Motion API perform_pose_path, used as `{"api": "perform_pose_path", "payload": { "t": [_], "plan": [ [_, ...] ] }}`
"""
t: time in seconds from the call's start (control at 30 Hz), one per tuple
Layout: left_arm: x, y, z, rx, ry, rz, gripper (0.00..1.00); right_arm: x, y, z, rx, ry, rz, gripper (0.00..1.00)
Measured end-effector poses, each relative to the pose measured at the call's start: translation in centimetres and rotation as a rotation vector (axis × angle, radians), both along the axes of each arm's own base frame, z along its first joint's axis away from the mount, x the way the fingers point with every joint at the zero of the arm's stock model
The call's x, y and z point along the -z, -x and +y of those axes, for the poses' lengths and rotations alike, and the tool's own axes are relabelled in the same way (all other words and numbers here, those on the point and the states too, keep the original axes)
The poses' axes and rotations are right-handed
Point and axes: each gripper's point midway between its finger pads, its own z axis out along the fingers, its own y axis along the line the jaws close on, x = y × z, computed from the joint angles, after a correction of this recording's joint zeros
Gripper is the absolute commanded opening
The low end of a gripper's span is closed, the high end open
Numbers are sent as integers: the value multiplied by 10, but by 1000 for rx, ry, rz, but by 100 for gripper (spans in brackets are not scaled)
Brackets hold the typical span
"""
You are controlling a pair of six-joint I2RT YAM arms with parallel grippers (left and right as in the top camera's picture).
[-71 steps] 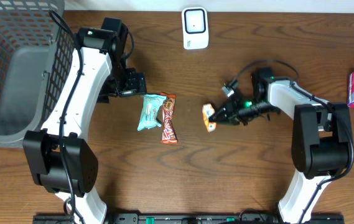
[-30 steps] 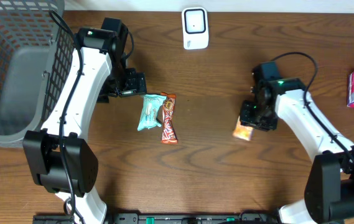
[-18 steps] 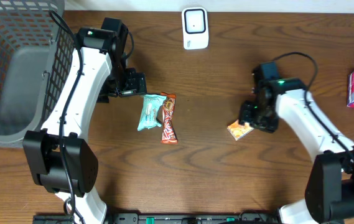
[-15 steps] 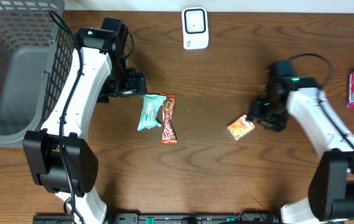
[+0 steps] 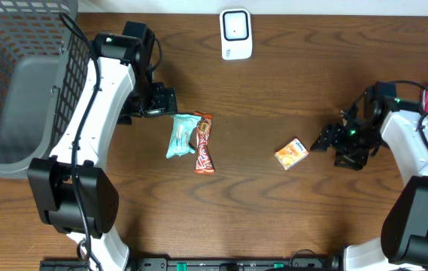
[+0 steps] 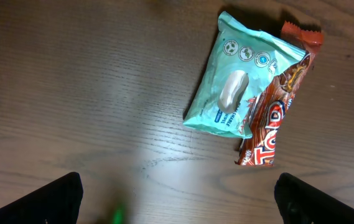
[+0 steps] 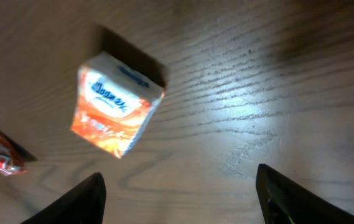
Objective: Scan the item barcode
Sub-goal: 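Regrasp the tissue pack with the right gripper from above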
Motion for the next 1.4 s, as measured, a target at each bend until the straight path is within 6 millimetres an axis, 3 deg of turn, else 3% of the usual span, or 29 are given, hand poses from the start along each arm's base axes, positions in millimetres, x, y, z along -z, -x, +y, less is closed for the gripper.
{"api": "perform_pose_path", "payload": {
  "t": [0.17, 0.47, 0.77, 1.03, 1.4],
  "plan": [
    [0, 0, 0, 0, 0, 0, 98, 15, 8, 3, 34, -10, 21, 66],
    [0, 0, 0, 0, 0, 0, 98, 14, 6, 9, 54, -53, 15, 67],
    [0, 0, 0, 0, 0, 0, 98, 13, 4, 12, 96, -70, 22, 60],
    [0, 0, 0, 0, 0, 0, 98, 29, 9, 15, 165, -77, 42, 61],
    [0, 0, 0, 0, 0, 0, 98, 43, 12, 37, 148, -144, 16, 61]
  ]
}}
